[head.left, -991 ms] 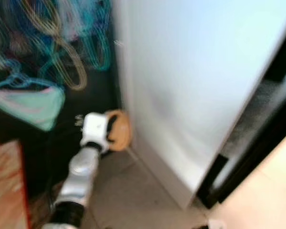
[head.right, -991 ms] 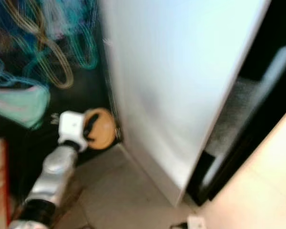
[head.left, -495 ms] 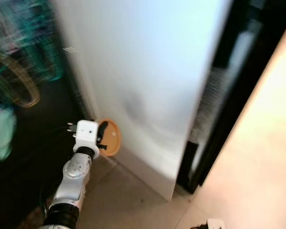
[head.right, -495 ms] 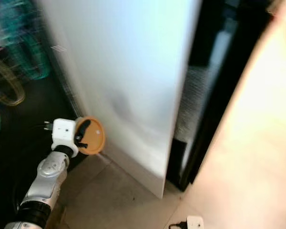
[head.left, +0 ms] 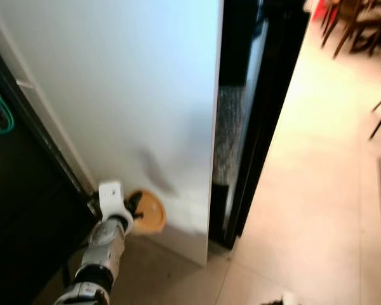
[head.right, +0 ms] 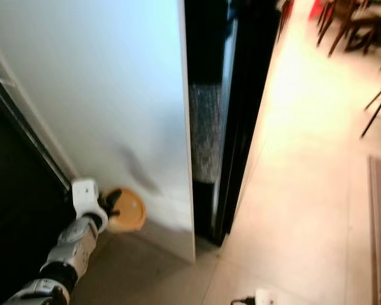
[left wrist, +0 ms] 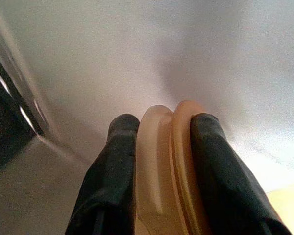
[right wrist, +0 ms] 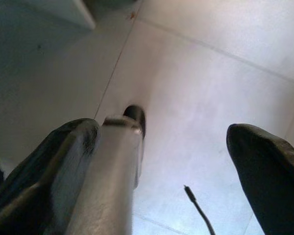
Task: Restocking fridge
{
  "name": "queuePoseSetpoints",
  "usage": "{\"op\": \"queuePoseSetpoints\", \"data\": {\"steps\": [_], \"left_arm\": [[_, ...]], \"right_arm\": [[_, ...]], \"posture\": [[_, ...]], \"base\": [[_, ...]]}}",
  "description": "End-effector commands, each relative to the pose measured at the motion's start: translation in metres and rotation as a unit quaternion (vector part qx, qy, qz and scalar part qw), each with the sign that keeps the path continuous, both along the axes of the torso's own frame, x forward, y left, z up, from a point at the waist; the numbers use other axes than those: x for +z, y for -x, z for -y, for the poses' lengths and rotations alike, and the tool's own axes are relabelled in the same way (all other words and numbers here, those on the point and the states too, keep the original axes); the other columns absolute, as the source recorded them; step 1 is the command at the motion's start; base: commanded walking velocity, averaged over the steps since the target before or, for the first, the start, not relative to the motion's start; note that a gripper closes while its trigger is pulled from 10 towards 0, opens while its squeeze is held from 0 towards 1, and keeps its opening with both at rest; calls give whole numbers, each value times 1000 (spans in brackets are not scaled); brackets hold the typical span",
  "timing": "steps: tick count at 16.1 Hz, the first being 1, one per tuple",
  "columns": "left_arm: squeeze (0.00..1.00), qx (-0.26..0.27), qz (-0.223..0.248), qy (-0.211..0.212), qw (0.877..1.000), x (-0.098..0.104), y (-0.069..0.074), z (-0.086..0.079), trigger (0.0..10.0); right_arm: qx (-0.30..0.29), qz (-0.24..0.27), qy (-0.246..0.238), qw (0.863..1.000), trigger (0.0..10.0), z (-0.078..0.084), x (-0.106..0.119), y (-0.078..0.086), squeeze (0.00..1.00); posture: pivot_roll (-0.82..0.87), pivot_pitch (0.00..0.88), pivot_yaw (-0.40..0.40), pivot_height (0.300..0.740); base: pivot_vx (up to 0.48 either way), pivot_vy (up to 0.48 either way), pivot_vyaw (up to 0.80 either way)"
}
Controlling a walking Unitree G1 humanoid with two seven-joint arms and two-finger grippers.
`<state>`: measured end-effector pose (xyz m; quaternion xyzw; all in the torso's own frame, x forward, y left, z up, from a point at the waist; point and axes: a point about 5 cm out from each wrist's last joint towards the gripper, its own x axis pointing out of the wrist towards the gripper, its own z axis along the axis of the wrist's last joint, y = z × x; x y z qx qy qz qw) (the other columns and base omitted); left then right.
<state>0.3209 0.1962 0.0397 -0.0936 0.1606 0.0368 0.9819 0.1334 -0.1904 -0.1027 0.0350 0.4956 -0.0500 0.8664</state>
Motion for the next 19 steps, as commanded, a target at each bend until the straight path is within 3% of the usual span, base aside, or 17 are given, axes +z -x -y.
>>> {"op": "queuePoseSetpoints", "data": {"steps": [1,3,5,7,10,13,19], "left_arm": [[0,39,-57,-5,998,-22,18,-23,10000],[0,46,-89,-2,995,-34,27,-25,10000],[0,78,-158,8,984,-61,53,-30,10000],[0,87,-185,15,979,-72,66,-31,10000],[0,91,-247,-5,965,-95,100,-35,10000],[0,102,-259,4,961,-102,112,-37,10000],[0,85,-269,-7,959,-105,118,-36,10000]], "right_arm": [[0,5,-7,1000,10000,-7,0,-2,0],[0,5,-6,1000,10000,-7,0,-3,0],[0,6,-5,1000,10000,-6,0,-3,0],[-4,7,-3,1000,10000,-6,0,-3,0],[-8,7,0,1000,10000,-4,0,-1,0],[-10,7,4,1000,10000,-2,0,0,0],[-8,9,10,1000,10000,0,0,1,0]], "posture": [[45,1,61,740],[48,1,59,740],[38,0,58,740],[36,0,58,740],[21,0,59,740],[29,0,50,740],[25,0,43,740]], "base": [[0,0,0],[0,0,0],[0,0,0],[0,0,0],[0,0,0],[0,0,0],[230,0,0]]}}
